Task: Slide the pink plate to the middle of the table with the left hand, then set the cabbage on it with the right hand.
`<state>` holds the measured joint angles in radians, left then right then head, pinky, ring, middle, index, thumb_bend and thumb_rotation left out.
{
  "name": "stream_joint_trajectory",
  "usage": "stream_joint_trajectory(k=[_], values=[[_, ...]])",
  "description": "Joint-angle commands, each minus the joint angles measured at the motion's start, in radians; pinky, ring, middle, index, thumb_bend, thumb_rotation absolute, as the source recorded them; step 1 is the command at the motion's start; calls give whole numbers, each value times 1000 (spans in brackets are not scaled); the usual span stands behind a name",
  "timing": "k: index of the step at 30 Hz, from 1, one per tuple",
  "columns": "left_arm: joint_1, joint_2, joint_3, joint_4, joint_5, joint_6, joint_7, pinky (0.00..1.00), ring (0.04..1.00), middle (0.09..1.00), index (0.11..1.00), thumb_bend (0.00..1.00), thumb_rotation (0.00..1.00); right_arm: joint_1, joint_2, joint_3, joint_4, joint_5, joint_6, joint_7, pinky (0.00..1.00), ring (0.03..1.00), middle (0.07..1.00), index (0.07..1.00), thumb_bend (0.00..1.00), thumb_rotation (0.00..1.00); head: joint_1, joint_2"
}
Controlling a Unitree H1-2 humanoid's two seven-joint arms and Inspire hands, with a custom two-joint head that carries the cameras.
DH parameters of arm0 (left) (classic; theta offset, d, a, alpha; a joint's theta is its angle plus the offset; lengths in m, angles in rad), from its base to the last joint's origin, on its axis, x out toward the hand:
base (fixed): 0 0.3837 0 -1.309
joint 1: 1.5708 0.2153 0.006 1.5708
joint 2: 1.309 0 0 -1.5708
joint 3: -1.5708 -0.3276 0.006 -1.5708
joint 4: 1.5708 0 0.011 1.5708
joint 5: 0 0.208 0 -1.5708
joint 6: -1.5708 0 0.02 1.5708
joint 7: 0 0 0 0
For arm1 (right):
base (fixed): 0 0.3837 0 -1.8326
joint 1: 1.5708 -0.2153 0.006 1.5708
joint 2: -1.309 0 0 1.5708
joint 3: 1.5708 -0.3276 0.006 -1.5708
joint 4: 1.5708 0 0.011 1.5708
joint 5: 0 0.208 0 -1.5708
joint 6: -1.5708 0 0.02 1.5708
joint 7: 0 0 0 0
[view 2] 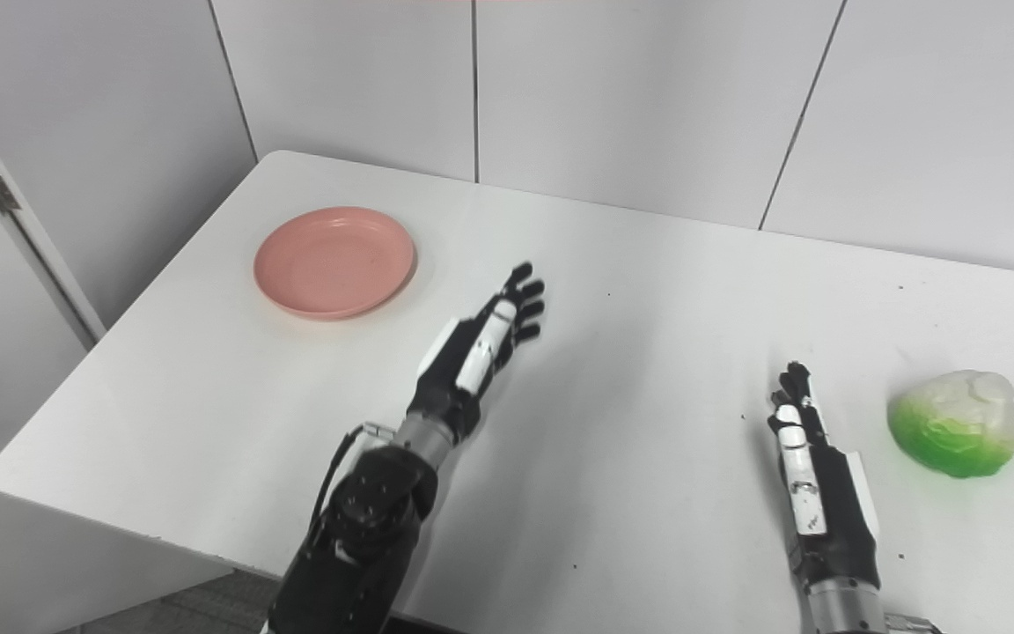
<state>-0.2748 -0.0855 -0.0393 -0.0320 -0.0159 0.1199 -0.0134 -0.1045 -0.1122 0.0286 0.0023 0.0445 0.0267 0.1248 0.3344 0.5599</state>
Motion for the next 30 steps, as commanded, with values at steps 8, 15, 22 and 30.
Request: stream_joint_trajectory(k=[8, 15, 22, 30], values=[[-144, 34, 100, -85, -32, 8, 36, 924, 937, 954, 948, 456, 1000, -17, -4, 0, 25, 3, -16, 7, 1000, 1000, 1000, 1000, 228, 1000, 17, -2], [-200, 83, 188, -107, -56, 27, 72, 936, 937, 950, 942, 463, 1000, -16, -8, -2, 16, 2, -3, 11, 1000, 1000, 1000, 1000, 217, 1000, 37, -6], [-246, 147, 261, -55, -49, 1, 120, 911, 926, 937, 931, 435, 1000, -17, -13, -7, 19, 10, -6, 17, 1000, 1000, 1000, 1000, 218, 1000, 49, -11], [-273, 235, 322, 15, -72, -26, 134, 919, 943, 949, 941, 437, 1000, -17, -18, -10, 18, 12, -7, 20, 1000, 1000, 1000, 1000, 214, 1000, 58, -12]])
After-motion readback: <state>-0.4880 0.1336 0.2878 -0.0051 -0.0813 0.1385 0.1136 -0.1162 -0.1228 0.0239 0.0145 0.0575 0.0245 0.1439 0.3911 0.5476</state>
